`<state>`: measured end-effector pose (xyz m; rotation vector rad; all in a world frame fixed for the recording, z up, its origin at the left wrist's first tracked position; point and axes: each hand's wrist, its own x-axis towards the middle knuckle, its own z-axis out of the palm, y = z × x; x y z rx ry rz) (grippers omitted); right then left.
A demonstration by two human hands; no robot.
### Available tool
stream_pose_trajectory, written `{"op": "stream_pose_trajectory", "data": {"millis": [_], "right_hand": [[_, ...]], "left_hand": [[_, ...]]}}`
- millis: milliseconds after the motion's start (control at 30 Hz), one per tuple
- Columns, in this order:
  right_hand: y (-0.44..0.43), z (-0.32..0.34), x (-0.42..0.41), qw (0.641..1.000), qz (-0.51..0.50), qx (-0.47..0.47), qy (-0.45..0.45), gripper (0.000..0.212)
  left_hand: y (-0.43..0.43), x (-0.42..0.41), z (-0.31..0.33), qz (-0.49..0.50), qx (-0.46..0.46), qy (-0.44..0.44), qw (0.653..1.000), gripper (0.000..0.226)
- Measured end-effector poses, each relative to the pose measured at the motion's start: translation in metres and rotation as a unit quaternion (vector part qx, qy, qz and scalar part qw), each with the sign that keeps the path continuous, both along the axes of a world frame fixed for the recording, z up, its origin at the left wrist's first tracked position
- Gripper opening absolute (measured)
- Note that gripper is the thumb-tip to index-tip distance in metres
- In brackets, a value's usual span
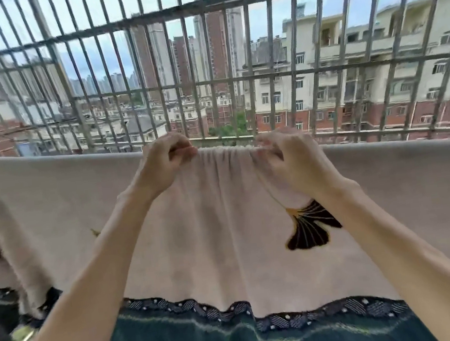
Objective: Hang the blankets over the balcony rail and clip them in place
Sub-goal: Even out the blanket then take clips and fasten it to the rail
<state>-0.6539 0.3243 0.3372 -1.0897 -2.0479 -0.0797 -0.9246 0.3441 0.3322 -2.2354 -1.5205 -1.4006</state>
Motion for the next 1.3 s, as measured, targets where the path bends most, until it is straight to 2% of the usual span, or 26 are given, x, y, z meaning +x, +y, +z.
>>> {"op": "stream_pose_trajectory", "data": {"millis": [200, 400, 600, 700, 833, 933, 1067, 1167, 1233, 1300], "right_hand": [[0.005, 0.000, -0.075, 0.997, 0.055, 0.052, -0.033, 0.031], [0.018, 0.002, -0.123, 0.995, 0.060, 0.046, -0.065, 0.033], [0.030, 0.008, -0.188, 0.993, 0.069, 0.059, -0.070, 0.027], [0.031, 0.007, -0.237, 0.993, 0.080, 0.057, -0.064, 0.026], [0.032, 0.003, -0.318, 0.994, 0.087, 0.044, -0.053, 0.023], [0.032, 0.005, -0.381, 0.994, 0.081, 0.038, -0.065, 0.022], [0.033, 0.011, -0.455, 0.993, 0.088, 0.025, -0.073, 0.024], [0.041, 0.016, -0.505, 0.991, 0.107, 0.024, -0.076, 0.026], [0.048, 0.017, -0.539, 0.989, 0.122, 0.031, -0.081, 0.024], [0.057, 0.018, -0.574, 0.985, 0.138, 0.043, -0.092, 0.021]], "left_hand": [[0.010, -0.015, -0.001, 0.030, 0.012, 0.020, 0.999, 0.018], [0.010, -0.067, 0.000, 0.081, -0.032, 0.025, 0.996, 0.017], [0.019, -0.135, -0.004, 0.092, -0.022, 0.026, 0.995, 0.013], [0.019, -0.189, -0.005, 0.043, -0.013, 0.013, 0.999, 0.004], [0.017, -0.293, -0.011, 0.051, -0.019, 0.071, 0.996, 0.015], [0.017, -0.359, -0.011, 0.066, -0.004, 0.076, 0.995, 0.020], [0.018, -0.422, -0.012, 0.110, 0.047, 0.065, 0.991, 0.013], [0.019, -0.475, -0.020, 0.172, 0.088, 0.015, 0.981, 0.029], [0.018, -0.513, -0.024, 0.251, 0.091, -0.021, 0.964, 0.038], [0.021, -0.553, -0.027, 0.324, 0.079, -0.019, 0.942, 0.049]]}}
